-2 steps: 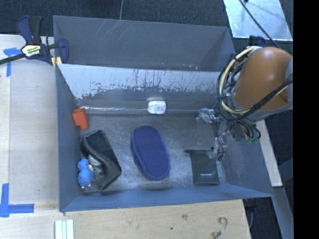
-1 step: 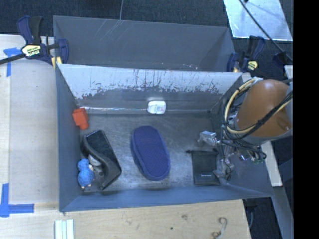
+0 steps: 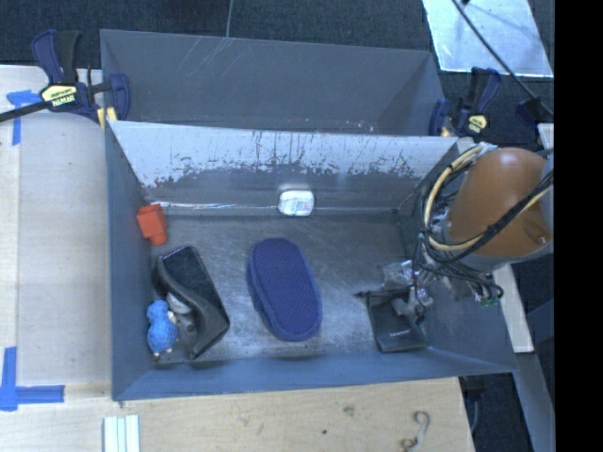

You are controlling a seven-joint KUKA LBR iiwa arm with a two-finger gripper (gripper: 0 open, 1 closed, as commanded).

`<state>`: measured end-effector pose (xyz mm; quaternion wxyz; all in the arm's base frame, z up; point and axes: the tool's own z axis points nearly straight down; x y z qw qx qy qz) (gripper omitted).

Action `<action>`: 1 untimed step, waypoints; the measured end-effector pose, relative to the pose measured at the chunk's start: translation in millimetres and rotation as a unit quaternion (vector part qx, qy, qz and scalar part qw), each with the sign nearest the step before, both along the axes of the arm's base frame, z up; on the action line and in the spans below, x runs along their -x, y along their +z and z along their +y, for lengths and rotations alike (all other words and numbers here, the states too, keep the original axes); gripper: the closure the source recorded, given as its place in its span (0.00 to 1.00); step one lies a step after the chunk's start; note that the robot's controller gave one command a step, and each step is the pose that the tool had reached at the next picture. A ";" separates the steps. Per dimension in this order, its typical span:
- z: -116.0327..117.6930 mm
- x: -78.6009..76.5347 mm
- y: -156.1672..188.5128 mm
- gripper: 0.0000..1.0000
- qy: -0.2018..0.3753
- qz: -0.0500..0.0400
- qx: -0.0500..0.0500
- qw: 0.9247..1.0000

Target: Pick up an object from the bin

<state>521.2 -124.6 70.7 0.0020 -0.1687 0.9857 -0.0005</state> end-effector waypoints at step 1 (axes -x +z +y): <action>-1.2 -5.3 130.1 1.00 0.151 -0.003 0.002 0.988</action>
Offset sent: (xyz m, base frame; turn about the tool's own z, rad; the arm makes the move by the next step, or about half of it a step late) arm 0.0030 -0.0006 0.1270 -0.3047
